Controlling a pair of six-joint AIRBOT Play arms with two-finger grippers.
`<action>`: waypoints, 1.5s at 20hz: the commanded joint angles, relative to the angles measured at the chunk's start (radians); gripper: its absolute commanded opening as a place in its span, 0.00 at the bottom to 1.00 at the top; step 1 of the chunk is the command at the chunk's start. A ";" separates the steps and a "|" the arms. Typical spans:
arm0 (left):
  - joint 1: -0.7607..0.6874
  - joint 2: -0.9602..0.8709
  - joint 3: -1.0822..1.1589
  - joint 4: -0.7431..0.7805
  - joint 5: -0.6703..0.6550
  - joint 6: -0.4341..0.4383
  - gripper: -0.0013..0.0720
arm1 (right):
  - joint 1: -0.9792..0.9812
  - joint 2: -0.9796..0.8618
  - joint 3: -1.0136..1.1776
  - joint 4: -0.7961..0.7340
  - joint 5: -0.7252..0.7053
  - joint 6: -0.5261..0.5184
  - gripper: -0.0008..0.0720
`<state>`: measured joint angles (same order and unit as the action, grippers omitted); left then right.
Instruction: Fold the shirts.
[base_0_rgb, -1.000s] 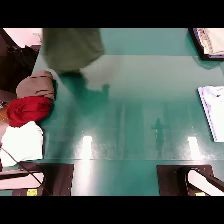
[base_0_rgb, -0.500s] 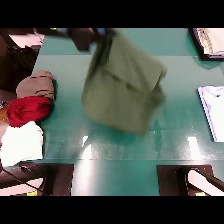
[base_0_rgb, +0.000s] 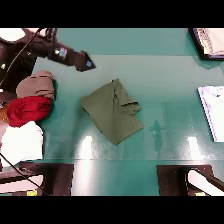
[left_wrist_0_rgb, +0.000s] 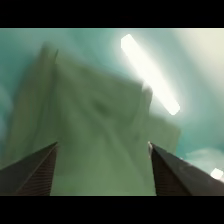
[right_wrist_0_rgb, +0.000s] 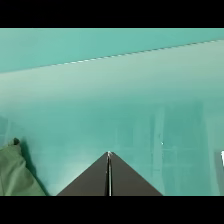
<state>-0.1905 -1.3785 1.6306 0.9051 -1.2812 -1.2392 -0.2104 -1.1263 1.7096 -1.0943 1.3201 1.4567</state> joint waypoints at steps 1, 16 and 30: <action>0.075 0.069 -0.214 0.026 -0.030 -0.050 0.90 | 0.001 0.000 0.000 0.000 0.015 -0.001 0.04; 0.224 -0.023 -0.571 -0.059 0.224 -0.063 0.90 | 0.187 0.135 -0.559 0.042 0.192 0.002 0.19; 0.168 -0.245 -0.480 -0.282 0.304 0.114 0.15 | 0.205 0.280 -1.117 0.276 -0.005 0.090 0.49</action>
<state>0.0090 -1.6127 1.1229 0.6361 -1.0191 -1.1530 -0.0067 -0.8669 0.6922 -0.8879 1.3716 1.5333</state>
